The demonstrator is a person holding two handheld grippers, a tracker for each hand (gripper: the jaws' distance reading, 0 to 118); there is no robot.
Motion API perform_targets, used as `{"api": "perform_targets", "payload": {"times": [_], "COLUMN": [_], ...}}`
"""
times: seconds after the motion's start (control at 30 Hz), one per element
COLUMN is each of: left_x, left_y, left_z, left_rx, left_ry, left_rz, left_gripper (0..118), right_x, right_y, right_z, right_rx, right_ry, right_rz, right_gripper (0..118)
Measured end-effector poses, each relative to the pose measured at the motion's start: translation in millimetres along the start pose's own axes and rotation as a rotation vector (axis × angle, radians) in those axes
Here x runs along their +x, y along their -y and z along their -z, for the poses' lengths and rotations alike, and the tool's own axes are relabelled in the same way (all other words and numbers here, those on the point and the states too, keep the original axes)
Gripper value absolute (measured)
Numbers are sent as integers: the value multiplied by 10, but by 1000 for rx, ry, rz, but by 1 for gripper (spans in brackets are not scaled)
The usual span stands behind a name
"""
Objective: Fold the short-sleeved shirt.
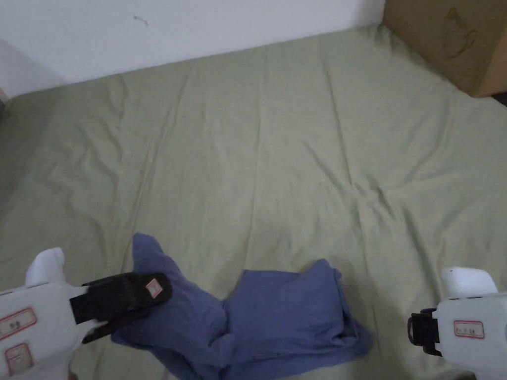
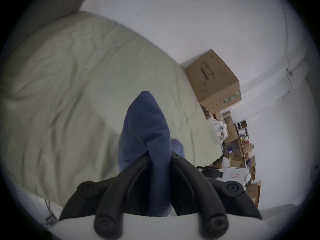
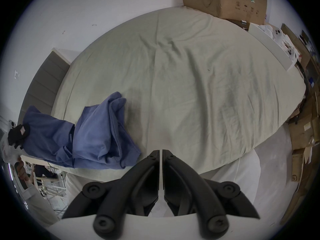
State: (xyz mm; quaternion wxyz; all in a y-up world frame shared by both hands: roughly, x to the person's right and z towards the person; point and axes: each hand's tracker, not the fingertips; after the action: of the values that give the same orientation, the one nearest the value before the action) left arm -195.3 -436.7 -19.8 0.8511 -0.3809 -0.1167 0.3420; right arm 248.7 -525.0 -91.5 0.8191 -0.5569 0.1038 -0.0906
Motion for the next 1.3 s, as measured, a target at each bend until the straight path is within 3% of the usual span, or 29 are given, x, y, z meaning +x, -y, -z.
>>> {"api": "perform_targets", "payload": {"times": [0.1, 0.3, 0.37, 0.4, 0.43, 0.47, 0.5, 0.63, 0.7, 0.73, 0.8, 0.87, 0.97, 1.2, 1.3], "left_x": [313, 604, 582, 579, 572, 569, 553, 487, 394, 402, 309, 202, 93, 431, 522], "left_y": [20, 363, 456, 483, 490, 481, 453, 230, 163, 165, 187, 253, 406, 700, 830], "left_z": [482, 1509, 1757, 1784, 1805, 1772, 1706, 1298, 1087, 995, 908, 961, 1099, 1818, 2241], "left_rx": [-69, -300, -375, -363, -371, -370, -354, -209, -144, -111, -77, -111, -171, -349, -433], "left_ry": [49, 12, -16, -14, -6, -4, 4, -18, -59, -81, -139, -187, -125, -9, -40], "left_rz": [51, 116, 127, 99, 87, 77, 63, 39, 45, 54, 82, 54, -12, 75, 111], "left_gripper": [14, 17, 37, 56, 84, 97, 103, 103, 96, 70, 6, 3, 3, 3, 3], "right_x": [133, 452, 534, 560, 581, 599, 608, 616, 586, 569, 524, 477, 440, 520, 591], "right_y": [35, 98, 112, 120, 128, 133, 139, 131, 124, 123, 131, 135, 152, 157, 172], "right_z": [-31, -143, -179, -198, -211, -222, -229, -212, -172, -155, -120, -80, -58, -66, -78], "right_rx": [7, 22, 25, 30, 34, 33, 33, 29, 28, 26, 18, 8, 0, -3, -4], "right_ry": [24, 66, 101, 118, 133, 143, 146, 138, 132, 128, 110, 97, 86, 95, 98], "right_rz": [14, 66, 81, 77, 75, 73, 72, 73, 71, 70, 64, 51, 38, 50, 72], "right_gripper": [4, 4, 4, 4, 4, 4, 4, 4, 4, 4, 4, 4, 4, 4, 4]}}
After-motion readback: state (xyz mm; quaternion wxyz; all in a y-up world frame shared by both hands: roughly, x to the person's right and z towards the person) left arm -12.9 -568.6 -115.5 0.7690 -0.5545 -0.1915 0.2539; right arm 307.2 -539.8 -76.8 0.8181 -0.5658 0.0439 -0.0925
